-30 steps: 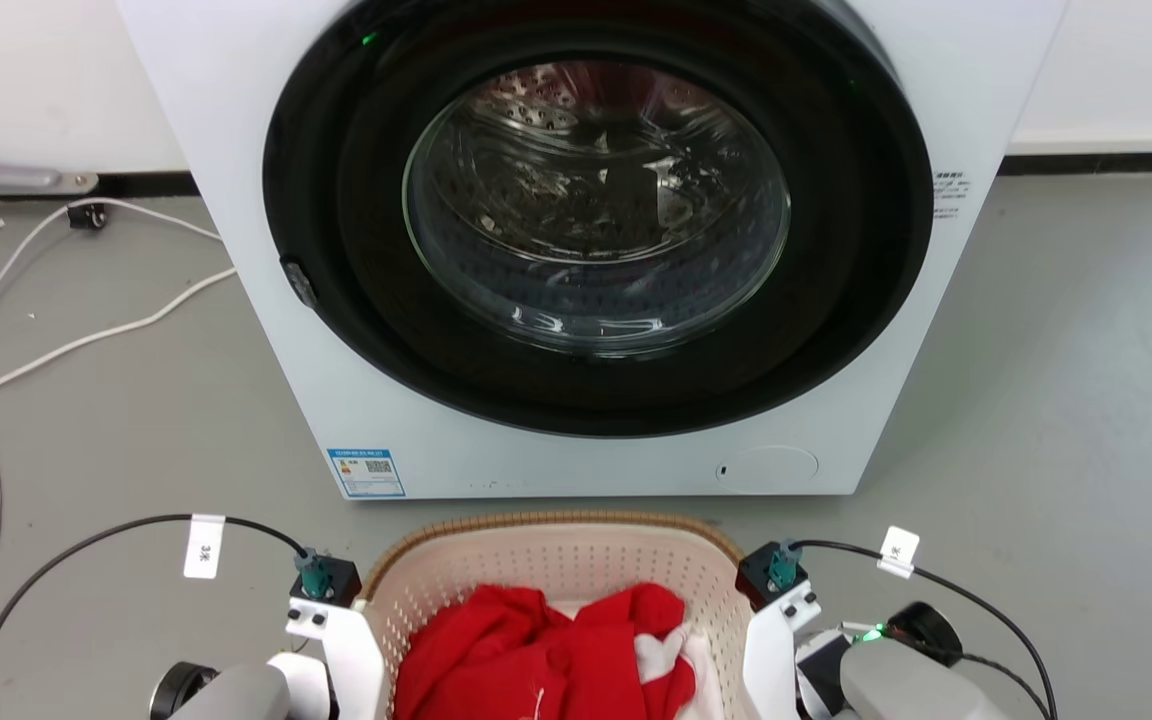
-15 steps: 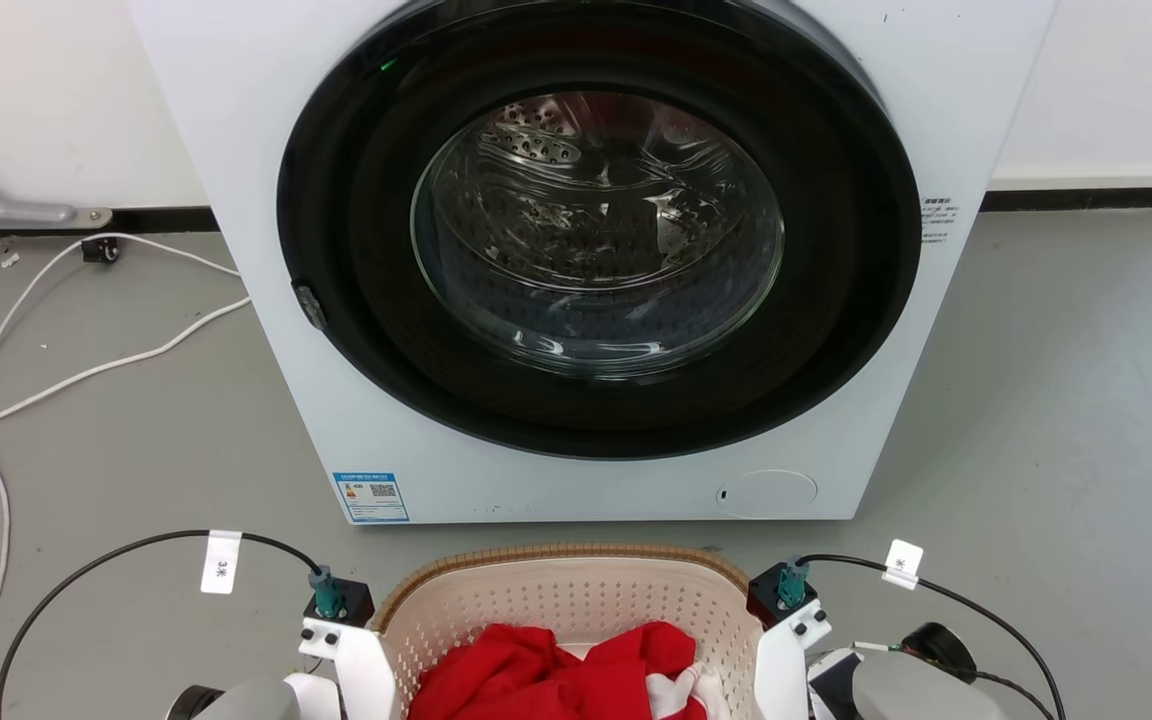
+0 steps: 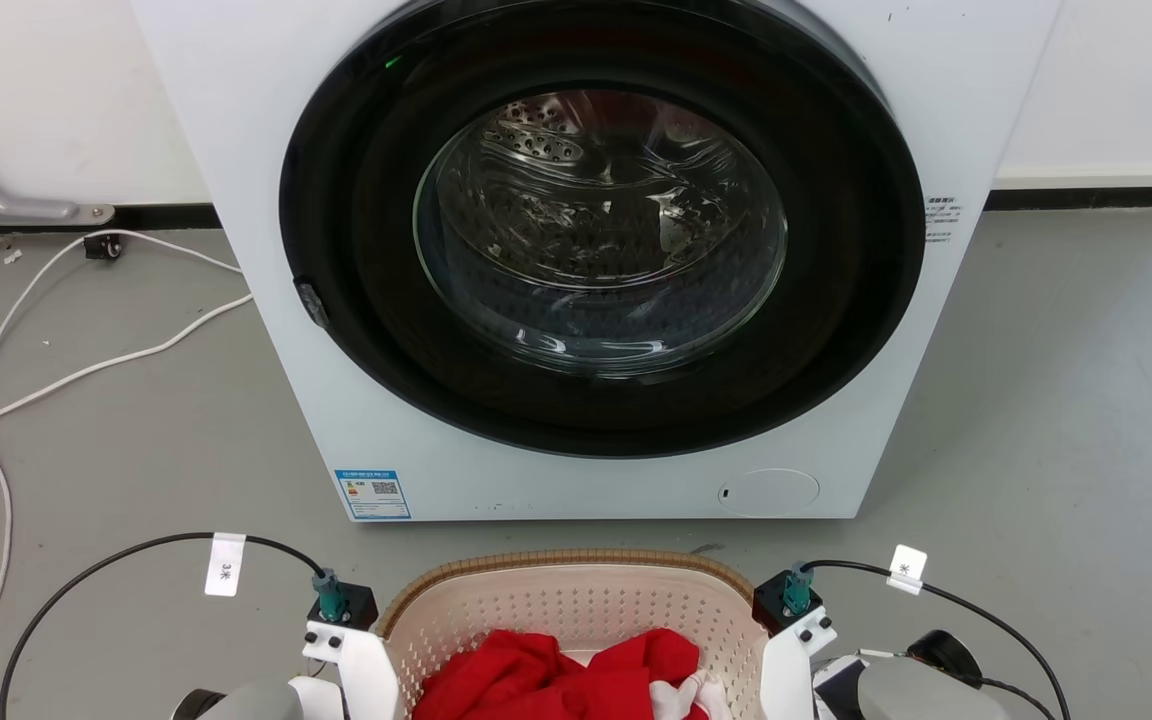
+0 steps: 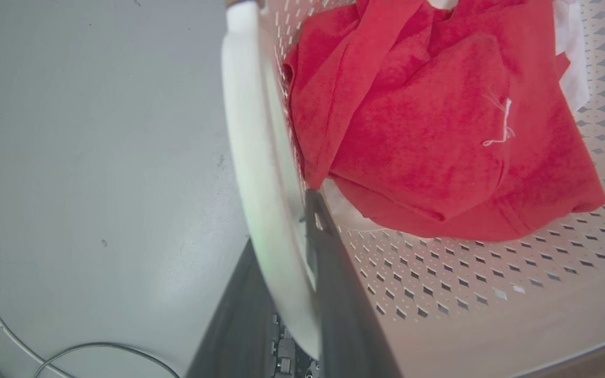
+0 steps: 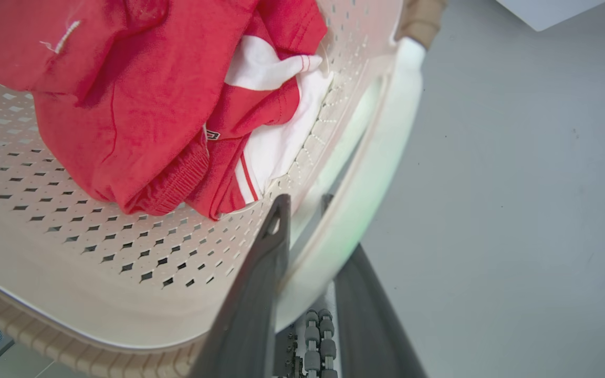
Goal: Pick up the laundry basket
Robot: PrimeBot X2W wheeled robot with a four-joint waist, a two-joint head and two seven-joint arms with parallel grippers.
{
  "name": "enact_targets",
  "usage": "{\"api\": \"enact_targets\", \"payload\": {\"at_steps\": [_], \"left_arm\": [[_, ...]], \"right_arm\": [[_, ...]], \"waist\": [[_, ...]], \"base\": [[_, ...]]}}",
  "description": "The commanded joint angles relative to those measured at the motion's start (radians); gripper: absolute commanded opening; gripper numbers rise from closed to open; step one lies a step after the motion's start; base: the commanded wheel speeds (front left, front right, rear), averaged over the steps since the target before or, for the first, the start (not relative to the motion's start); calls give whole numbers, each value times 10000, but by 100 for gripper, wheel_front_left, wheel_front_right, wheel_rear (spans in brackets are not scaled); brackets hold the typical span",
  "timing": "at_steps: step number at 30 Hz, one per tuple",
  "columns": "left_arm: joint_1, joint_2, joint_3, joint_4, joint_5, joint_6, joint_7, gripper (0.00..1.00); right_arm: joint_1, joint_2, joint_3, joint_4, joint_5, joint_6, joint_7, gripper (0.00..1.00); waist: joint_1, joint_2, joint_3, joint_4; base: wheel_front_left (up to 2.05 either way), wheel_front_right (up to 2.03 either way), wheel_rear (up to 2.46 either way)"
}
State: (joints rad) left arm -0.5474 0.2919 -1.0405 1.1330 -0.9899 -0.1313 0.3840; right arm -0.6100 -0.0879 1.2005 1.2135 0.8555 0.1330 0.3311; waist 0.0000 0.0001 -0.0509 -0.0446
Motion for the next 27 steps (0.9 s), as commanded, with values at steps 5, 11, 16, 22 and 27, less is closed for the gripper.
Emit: {"api": "enact_targets", "payload": {"at_steps": [5,11,16,22,27], "left_arm": [[-129,205,-229,136,-134,23,4,0],[-146,243,-438,126,-335,25,-14,0],[-170,253,-605,121,-504,23,-35,0],[-215,262,-786,145,-687,23,-69,0],[-270,264,-933,176,-836,23,-100,0]], "right_arm": [[-122,-267,214,47,142,-37,13,0],[-156,-288,384,23,322,-35,38,0],[-222,-302,500,46,421,-36,21,0],[-254,-280,593,50,533,-36,26,0],[-250,-269,655,55,614,-36,75,0]], "waist": [[0,-1,14,16],[0,-1,14,18],[0,-1,31,16],[0,-1,66,14],[0,-1,88,25]], "base": [[0,0,0],[0,0,0],[0,0,0],[0,0,0],[0,0,0]]}}
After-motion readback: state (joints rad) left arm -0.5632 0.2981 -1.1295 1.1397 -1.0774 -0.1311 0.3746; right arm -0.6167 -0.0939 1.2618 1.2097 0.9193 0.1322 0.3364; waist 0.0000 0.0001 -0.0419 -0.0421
